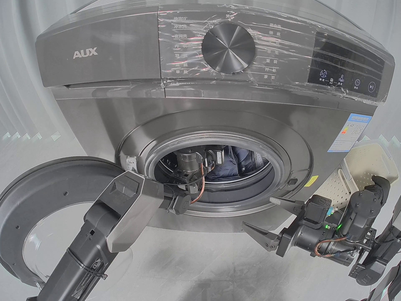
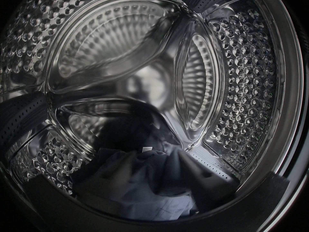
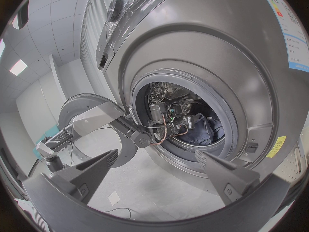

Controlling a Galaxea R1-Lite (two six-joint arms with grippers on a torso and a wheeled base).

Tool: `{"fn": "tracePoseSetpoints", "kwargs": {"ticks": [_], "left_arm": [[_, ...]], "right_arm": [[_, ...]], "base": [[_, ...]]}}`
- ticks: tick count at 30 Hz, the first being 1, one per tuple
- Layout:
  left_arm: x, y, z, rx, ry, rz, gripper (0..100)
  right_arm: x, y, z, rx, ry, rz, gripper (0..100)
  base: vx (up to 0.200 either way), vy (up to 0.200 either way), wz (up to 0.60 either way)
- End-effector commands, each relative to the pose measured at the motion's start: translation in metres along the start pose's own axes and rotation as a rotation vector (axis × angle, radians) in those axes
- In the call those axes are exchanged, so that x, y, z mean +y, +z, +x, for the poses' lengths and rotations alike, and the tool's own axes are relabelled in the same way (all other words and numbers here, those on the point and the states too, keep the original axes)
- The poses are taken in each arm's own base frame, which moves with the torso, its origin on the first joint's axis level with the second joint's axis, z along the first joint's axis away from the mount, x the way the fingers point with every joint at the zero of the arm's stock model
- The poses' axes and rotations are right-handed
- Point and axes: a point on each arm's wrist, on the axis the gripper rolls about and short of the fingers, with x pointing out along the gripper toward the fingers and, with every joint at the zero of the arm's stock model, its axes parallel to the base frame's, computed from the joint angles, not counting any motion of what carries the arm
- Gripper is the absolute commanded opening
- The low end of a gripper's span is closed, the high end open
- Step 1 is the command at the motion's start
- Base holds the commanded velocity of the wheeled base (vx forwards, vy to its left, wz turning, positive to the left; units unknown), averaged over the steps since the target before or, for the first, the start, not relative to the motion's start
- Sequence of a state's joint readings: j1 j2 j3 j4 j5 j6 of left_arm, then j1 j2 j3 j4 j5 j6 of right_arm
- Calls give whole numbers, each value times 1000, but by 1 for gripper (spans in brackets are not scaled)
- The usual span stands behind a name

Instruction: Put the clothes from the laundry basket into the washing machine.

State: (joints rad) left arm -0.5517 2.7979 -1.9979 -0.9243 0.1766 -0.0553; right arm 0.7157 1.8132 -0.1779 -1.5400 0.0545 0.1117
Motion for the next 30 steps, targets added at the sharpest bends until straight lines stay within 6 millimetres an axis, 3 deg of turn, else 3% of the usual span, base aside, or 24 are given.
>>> {"fn": "tracePoseSetpoints", "kwargs": {"ticks": [1, 8, 16, 22, 23, 24, 25, 27, 30], "left_arm": [[-1, 2, -1, 9, 0, -3, 100], [-12, 8, -18, 62, -22, 4, 100], [-31, 20, -54, 136, -67, 15, 100], [-56, 32, -103, 196, -141, 20, 100], [-67, 35, -119, 209, -174, 22, 100], [-67, 35, -119, 209, -174, 22, 100], [-77, 38, -139, 221, -211, 24, 100], [-82, 41, -152, 228, -233, 25, 100], [-90, 56, -189, 245, -288, 26, 100]], "right_arm": [[0, -1, 0, 3, 1, 0, 100], [0, 0, 0, 0, 1, 0, 100], [0, 0, -1, 3, 0, 1, 100], [0, -2, -2, 9, -1, 2, 100], [0, -2, -2, 10, -1, 2, 100], [0, -2, -2, 10, -1, 2, 100], [0, -3, -4, 18, -2, 3, 100], [-1, -4, -5, 21, -6, 3, 100], [-4, -4, -10, 24, -18, 5, 100]], "base": [[0, 0, 0], [0, 0, 0], [0, 0, 0], [0, 0, 0], [0, 0, 0], [0, 0, 0], [0, 0, 0], [0, 0, 0], [0, 0, 0]]}}
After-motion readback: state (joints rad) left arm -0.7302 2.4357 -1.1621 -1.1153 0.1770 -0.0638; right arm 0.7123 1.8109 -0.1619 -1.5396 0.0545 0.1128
